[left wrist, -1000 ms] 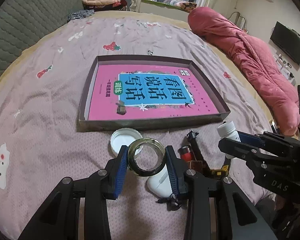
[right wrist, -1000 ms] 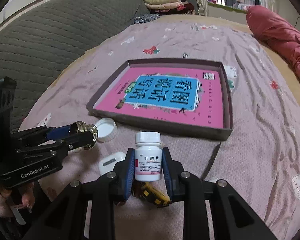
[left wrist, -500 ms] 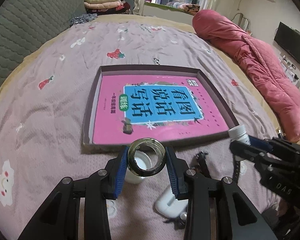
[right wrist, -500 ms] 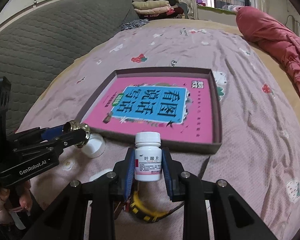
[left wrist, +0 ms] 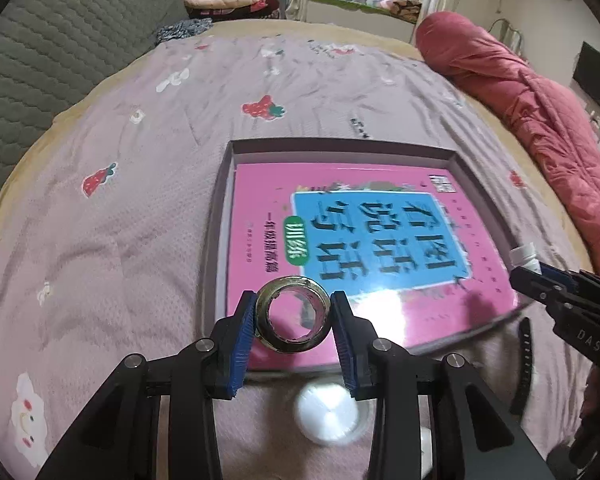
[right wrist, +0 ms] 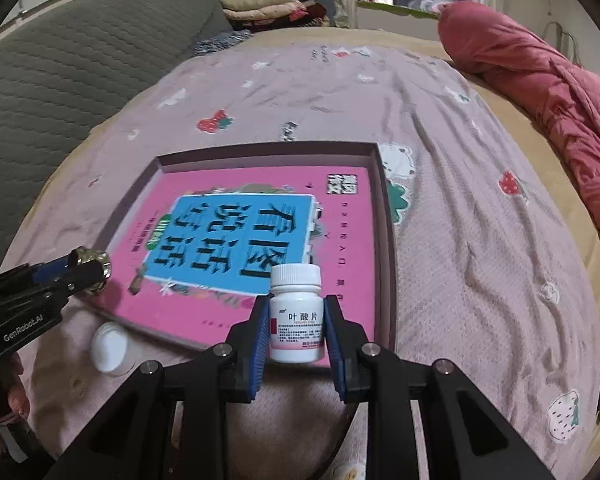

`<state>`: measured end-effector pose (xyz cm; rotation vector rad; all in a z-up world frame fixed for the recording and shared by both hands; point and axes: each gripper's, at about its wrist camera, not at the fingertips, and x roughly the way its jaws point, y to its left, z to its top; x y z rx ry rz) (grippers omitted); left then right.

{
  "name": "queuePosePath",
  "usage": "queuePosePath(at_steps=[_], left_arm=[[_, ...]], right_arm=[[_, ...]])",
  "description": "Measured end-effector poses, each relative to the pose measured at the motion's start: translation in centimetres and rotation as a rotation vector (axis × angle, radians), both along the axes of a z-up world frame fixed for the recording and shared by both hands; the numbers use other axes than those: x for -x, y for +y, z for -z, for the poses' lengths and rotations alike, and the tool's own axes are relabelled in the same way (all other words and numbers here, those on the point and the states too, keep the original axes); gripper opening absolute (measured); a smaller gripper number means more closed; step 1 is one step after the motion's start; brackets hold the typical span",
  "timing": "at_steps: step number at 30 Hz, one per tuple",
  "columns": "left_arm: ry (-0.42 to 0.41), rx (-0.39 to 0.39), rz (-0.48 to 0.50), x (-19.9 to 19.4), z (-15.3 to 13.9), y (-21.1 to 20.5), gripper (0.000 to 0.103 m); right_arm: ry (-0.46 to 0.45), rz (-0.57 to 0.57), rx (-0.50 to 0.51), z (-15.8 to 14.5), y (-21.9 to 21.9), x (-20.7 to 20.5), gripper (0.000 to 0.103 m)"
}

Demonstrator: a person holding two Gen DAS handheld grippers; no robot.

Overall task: Organize rigid objects
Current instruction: 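Carry the gold jar with left tool while right tool carries the pill bottle into the tray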

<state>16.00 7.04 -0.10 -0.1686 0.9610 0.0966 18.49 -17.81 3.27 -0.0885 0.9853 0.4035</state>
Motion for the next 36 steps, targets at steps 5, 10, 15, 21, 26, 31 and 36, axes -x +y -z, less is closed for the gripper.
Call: queuePosePath(at_steps=[5,10,15,21,26,31,36], left_arm=[[0.02,0.027,-0.001,-1.0,1.3,0.5,0.038],[0.034,0.034,0.0,-1.2,2.2,0.6,0.038],[0.041,0.028,-0.001,-1.3,2.7,0.4,0.038],[0.055,0.019,0.005,-1.5,3.0,0.0,0.038],[0.058,0.019,0.007,-1.5,3.0,0.0,0.038],[0.066,0.017,0.008,-1.6,3.2,0.1,0.038],[0.071,0.021,0.004,-1.4,3.4,0.4,0.038]], right_arm=[[0.018,0.027,0.023,1.3,0.2,-1.1,0.027],[0.02,0.013,0.048,1.9,0.9,-1.1,0.027],[0.015,0.018,0.05,2.2,0.8,-1.0,0.027],[0.02,0.03,0.051,2.4,0.1,-1.2,0.027],[0.035,0.04,0.04,2.7,-0.5,-1.3,0.027],[0.041,0.055,0.045,2.9,-0.8,-1.3,0.027],[0.033,0.059,0.065,2.9,-0.6,-1.1,0.027]])
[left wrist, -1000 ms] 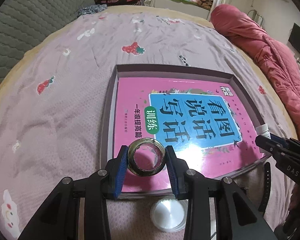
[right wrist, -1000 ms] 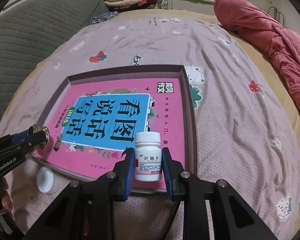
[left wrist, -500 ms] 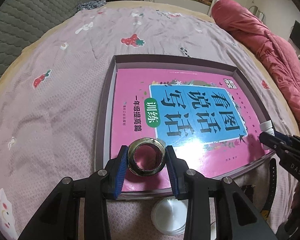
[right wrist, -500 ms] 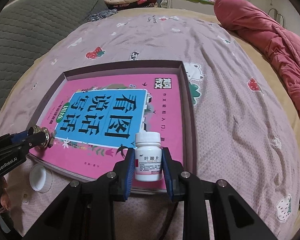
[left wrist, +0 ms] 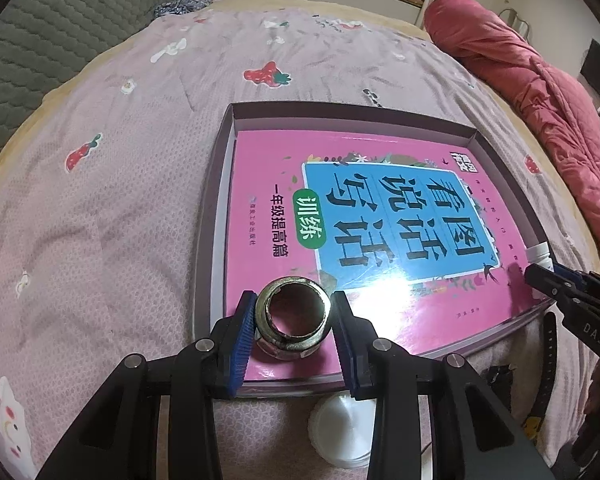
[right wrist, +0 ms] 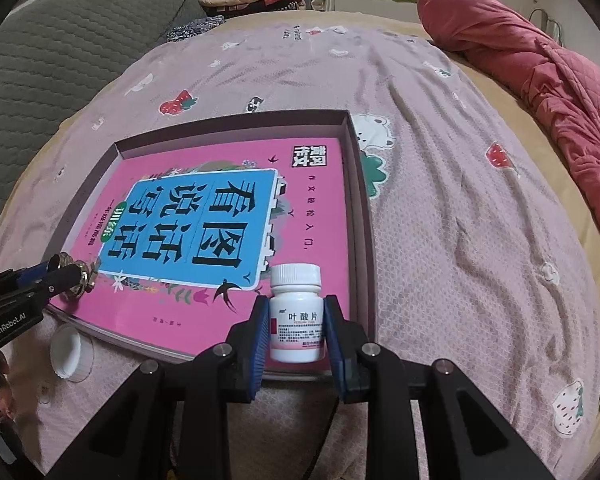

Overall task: Organize rigid objects
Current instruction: 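Carry the gold jar with left tool while right tool carries the pill bottle into the tray, then lower the jar onto the book and open left gripper while right releases the bottle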

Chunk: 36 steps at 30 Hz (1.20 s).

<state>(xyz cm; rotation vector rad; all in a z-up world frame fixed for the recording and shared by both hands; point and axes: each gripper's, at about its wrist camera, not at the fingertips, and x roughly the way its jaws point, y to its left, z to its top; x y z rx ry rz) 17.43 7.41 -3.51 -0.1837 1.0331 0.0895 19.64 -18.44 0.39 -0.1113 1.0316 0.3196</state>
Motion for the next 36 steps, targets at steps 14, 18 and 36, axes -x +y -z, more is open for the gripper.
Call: queuePosePath(at_steps=[14,18,36], left_arm=[[0.0,-0.006,-0.011,0.35,0.4,0.55,0.038],[-0.005,0.002,-0.012,0.43,0.38,0.64,0.038],[0.007,-0.016,-0.019,0.72,0.38,-0.26,0.048]], right_arm=[[0.003,0.016,0.012,0.53,-0.07,0.05,0.028],[-0.001,0.016,0.022,0.56,0.04,0.16,0.028],[-0.021,0.008,0.019,0.5,-0.09,0.69,0.027]])
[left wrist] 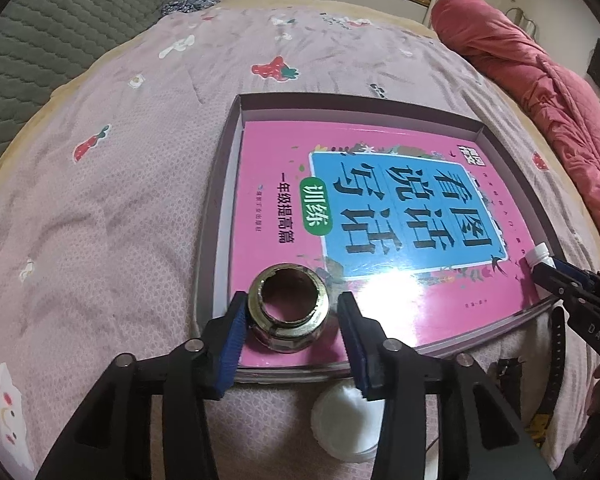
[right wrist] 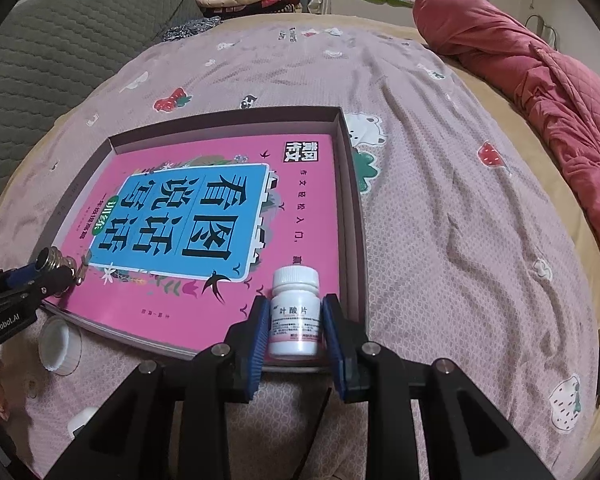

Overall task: Organize rigid objects
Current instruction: 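Lower the jar onto the book and open left gripper while right releases the bottle, then withdraw both tools from the tray back toward the remaining items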

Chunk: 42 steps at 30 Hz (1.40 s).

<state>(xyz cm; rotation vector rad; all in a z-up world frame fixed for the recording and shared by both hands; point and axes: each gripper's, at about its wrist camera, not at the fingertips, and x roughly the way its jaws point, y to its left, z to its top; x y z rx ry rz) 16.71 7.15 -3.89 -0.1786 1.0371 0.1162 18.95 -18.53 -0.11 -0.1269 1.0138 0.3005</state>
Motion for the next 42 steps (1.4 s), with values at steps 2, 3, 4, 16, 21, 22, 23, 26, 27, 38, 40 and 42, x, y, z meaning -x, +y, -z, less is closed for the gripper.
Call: queuePosePath(at_steps=[2,3,4,16,21,22,23,26,27,38,40,42], left_arm=[[-0.002,0.0,-0.002,0.1,-0.1,-0.1,0.049],[-0.007,0.002,-0.007,0.3,-0.1,0.0,0.049],[-0.01,0.005,-0.008,0.4,-0.2,0.0,0.049],[-0.041,-0.005,-0.012,1.3,-1.4,-0.1,0.056],[-0.042,-0.009,-0.016,1.6,-1.7,0.0,0.056],[-0.042,-0.009,-0.017,1.7,-1.8,0.0,0.057],[-0.044,-0.007,-0.016,1.8,-1.9,0.1,0.057],[-0.055,-0.006,-0.021,2.2,-2.3,0.1,0.061],[-0.062,-0.002,-0.023,2.5,-2.5,0.1,0.062],[-0.099,-0.002,-0.007,4.2,-4.3,-0.4,0.063],[-0.105,-0.011,-0.01,4.8,-4.6,-0.3,0.063],[-0.108,-0.004,-0.015,5.3,-4.9,-0.1,0.067]], right_arm=[[-0.002,-0.002,0.006,-0.1,0.0,0.1,0.027],[-0.003,-0.003,0.009,-0.1,0.0,0.1,0.028],[-0.006,-0.003,0.01,-0.2,0.0,0.1,0.028],[-0.035,0.0,-0.026,-1.1,-0.9,1.3,0.04],[-0.044,0.006,-0.032,-1.5,-1.0,1.6,0.041],[-0.045,0.006,-0.035,-1.6,-1.1,1.6,0.041],[-0.046,0.003,-0.036,-1.6,-1.1,1.7,0.042],[-0.061,0.001,-0.037,-2.0,-1.3,2.0,0.042],[-0.064,0.002,-0.038,-2.1,-1.3,2.1,0.044],[-0.117,-0.021,-0.063,-4.0,-1.2,3.9,0.052],[-0.121,-0.032,-0.067,-4.3,-1.0,4.4,0.052],[-0.133,-0.04,-0.066,-4.6,-0.8,5.0,0.052]])
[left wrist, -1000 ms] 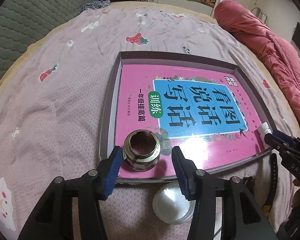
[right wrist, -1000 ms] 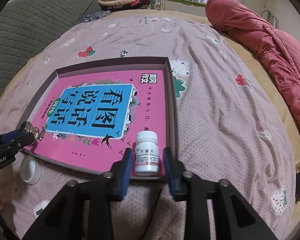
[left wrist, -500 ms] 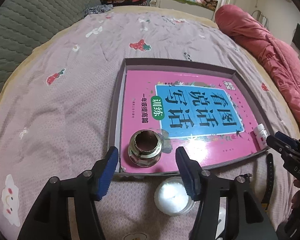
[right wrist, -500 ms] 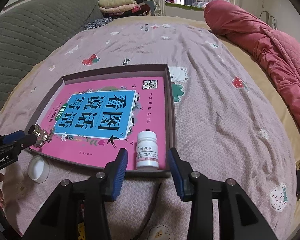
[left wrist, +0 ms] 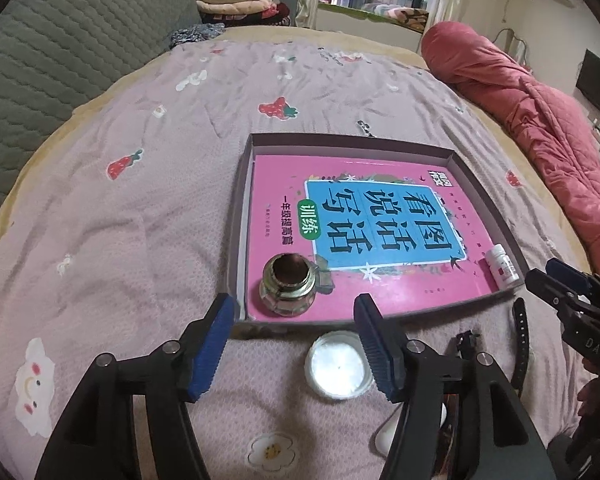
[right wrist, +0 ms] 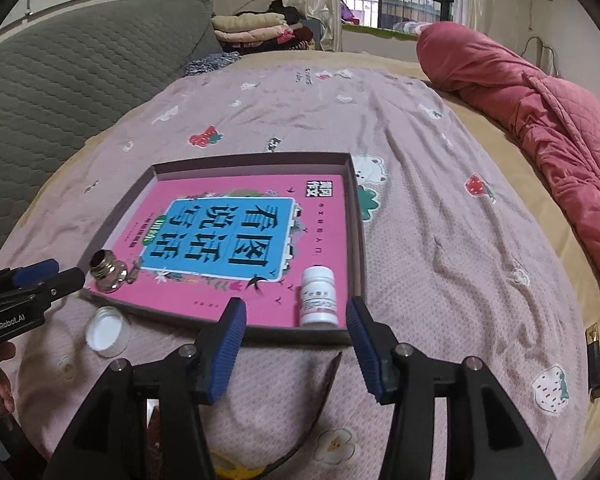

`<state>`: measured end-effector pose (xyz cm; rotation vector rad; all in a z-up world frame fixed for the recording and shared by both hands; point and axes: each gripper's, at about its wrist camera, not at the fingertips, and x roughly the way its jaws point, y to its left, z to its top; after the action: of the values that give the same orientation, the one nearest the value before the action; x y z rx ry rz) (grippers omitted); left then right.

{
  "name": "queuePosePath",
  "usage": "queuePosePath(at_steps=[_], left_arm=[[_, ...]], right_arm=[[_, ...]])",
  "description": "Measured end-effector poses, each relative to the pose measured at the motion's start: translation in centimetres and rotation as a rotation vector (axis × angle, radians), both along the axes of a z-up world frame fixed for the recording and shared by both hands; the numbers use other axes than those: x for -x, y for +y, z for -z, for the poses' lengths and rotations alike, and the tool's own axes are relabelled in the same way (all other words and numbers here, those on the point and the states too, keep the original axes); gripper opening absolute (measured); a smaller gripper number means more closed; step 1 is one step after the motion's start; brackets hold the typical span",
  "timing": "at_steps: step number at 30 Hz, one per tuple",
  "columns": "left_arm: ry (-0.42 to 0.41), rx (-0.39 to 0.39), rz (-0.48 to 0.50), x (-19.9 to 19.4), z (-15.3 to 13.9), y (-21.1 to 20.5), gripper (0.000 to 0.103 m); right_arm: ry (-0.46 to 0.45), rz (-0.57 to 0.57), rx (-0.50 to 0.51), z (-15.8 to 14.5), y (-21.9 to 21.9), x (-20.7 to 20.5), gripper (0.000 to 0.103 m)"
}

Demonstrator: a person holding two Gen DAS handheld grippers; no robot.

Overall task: Organize rigid objects
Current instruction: 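Withdraw both tools from the tray back toward the remaining items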

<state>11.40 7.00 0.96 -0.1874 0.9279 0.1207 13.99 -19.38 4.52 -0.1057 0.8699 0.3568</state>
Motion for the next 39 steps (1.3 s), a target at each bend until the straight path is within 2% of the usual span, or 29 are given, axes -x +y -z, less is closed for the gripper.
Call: queuePosePath(at_steps=[10,18,39], left_arm=[[-0.055,-0.02,0.002,2.9,-2.0,-0.6,0.07],[-0.074,-0.027,0.023,4.5,-2.9,-1.4,0.07],[-0.062,-0.038,0.06,8.2,-2.6,-3.3,0.07]], right_arm=[[-0.054,-0.055,0.009,-1.5,1.1,3.1,0.052],[-0.057,-0.084,0.0,-2.1,1.7,5.0,0.053],[-0.045,-0.13,0.015,-1.3,1.3,9.1,0.053]])
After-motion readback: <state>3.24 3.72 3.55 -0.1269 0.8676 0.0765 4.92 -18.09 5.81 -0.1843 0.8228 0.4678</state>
